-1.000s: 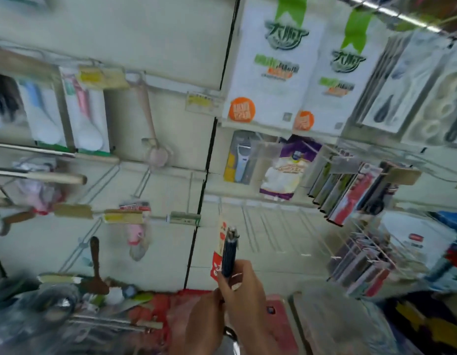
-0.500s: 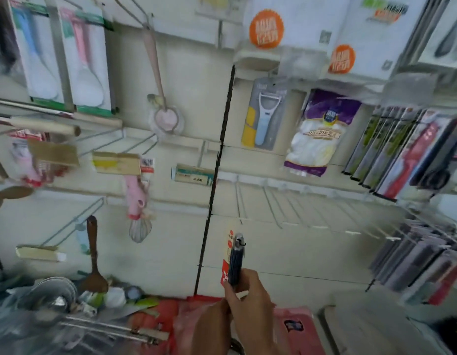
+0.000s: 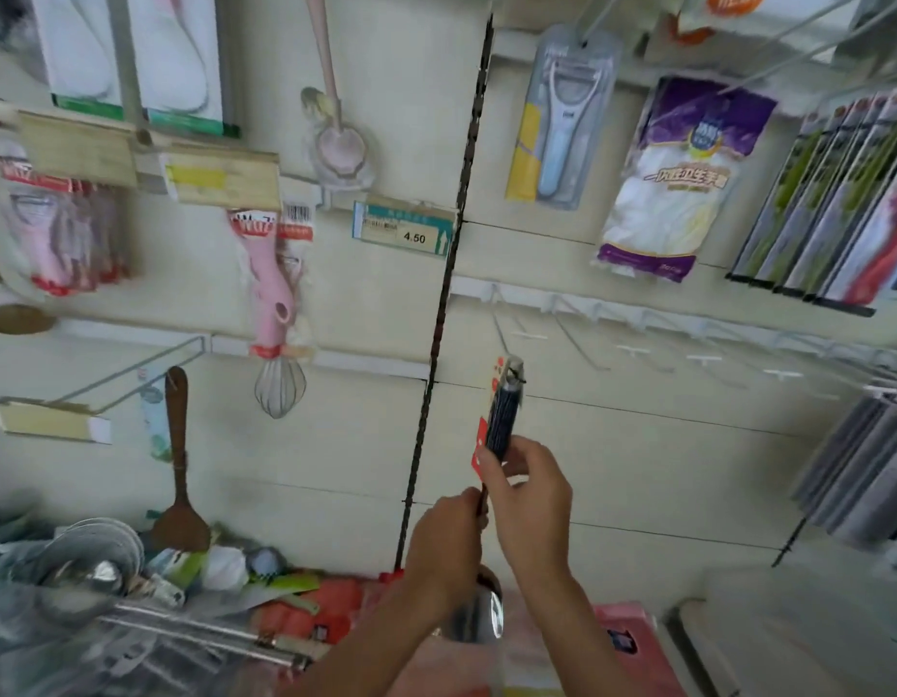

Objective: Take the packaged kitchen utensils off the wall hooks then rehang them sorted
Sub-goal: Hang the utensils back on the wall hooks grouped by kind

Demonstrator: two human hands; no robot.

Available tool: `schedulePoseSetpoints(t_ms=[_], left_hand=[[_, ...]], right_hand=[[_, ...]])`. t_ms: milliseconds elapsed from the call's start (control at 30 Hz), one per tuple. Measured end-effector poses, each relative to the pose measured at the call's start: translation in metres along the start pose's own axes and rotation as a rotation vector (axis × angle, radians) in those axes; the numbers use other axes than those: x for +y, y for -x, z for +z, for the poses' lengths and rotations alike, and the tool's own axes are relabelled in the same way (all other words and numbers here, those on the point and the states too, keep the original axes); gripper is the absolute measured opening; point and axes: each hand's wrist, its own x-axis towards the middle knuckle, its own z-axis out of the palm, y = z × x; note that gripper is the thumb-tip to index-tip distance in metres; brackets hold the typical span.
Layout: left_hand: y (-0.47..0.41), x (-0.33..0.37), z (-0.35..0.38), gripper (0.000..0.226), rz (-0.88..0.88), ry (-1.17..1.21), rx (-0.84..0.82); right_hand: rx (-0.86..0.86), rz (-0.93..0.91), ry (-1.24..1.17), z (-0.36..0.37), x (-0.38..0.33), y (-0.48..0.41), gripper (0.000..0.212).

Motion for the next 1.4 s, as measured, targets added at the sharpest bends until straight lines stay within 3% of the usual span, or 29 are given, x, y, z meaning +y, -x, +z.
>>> schedulePoseSetpoints(t_ms=[533,867,1067,1400], left_hand=[[-0.019,-0.004,0.015,0.015,0.051,-0.053,0.092],[-0.01,-0.001,0.028,0.015,0.051,-0.021,0.101],[-0.008,0.001,0.027,0.016,0.053,-0.02,0.121],[-0.005,0.003,0.026,0.017,0.058,0.015,0.142]], right_hand=[[0.008,-0.176,0.016,0.002,0.022,-0.022,0.025],[-0.04,-0.149,0.011,-0.004,0.034,-0.023,0.037],[-0.005,-0.193,-0.015,-0.006,0.03,-0.021,0.028],[-0.033,-0.199,-0.001,-0.01,0.026,-0.023,0.031]])
